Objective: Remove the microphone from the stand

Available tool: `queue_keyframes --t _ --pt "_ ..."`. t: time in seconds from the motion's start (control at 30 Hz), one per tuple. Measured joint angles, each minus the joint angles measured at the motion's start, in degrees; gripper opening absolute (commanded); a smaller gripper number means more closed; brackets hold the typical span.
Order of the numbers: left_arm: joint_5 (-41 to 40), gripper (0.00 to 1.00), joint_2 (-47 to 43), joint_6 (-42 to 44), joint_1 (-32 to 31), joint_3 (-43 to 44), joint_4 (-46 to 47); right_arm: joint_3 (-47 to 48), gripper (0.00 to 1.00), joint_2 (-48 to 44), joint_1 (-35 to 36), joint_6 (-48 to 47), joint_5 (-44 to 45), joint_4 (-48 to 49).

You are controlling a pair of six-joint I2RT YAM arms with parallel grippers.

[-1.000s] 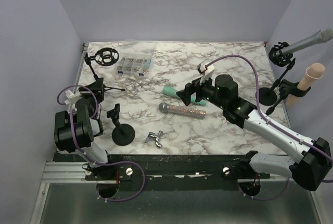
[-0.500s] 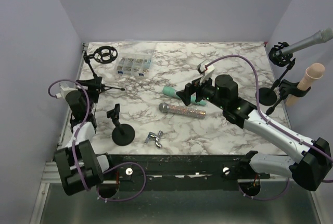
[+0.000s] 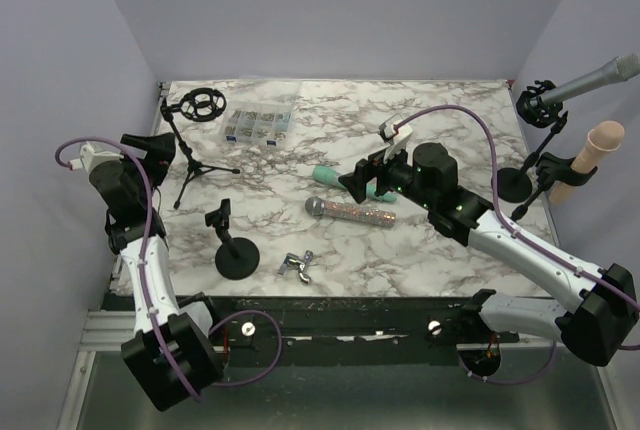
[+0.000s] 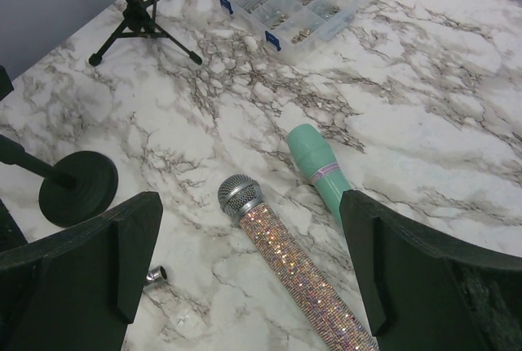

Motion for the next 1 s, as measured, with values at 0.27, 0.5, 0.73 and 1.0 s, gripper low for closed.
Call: queue_keyframes --t 0.27,0.5,0.73,1.0 --pt "10.9 0.91 10.2 3.1 0.3 14.5 1.0 0.0 1.00 0.0 0.0 0.0 0.0 0.0" --pt "12.7 0.83 13.8 4.5 0.3 20.9 -0.2 0.0 1.00 0.1 0.0 0.0 0.0 0.0" --pt "11.6 0.75 18.5 8.5 0.1 22.5 -3.0 0.0 1.00 1.1 0.0 0.0 0.0 0.0" --pt "11.1 0.70 22.4 10.1 -0.6 22.2 -3.2 0.0 1.00 1.6 0.0 0.0 -0.1 0.0"
